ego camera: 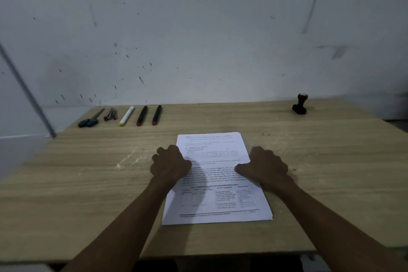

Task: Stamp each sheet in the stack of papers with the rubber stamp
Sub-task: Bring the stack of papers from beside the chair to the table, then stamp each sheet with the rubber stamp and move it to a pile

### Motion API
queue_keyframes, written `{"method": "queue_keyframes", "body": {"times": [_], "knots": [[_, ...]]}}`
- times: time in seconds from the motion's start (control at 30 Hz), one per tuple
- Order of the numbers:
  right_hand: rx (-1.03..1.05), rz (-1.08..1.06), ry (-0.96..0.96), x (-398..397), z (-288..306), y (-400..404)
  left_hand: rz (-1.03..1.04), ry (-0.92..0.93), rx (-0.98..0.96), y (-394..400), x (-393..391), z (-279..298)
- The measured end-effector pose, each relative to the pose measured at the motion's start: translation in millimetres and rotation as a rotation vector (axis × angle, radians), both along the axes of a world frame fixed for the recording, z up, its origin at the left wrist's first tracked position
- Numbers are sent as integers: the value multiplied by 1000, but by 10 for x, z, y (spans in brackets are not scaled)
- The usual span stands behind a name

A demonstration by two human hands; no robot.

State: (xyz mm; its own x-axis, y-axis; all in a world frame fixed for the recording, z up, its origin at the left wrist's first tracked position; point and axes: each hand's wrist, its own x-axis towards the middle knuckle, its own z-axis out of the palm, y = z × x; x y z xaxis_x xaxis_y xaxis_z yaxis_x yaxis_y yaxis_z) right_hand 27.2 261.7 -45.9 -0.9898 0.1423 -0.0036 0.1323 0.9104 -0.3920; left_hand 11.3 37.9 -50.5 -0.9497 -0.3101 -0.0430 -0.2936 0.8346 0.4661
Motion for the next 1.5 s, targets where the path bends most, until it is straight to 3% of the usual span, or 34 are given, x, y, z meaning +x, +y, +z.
{"method": "queue_keyframes", "body": {"times": [0.17,0.43,0.87,1.23,1.5], "knots": [[-62,-9,13,-60,21,73,-45,-7,-93,99,-76,129],[-137,-163,114,-382,156,443,-358,367,131,694,-458,241],[-147,-447,191,-1406,125,1618,-690,368,191,1927,-1389,219],[-183,-500,229,-2477,-111,2178,-738,409,257,2293,-2116,94],[-141,-573,270,-2798,-248,2257,-712,424,296,2276,-2348,17]]}}
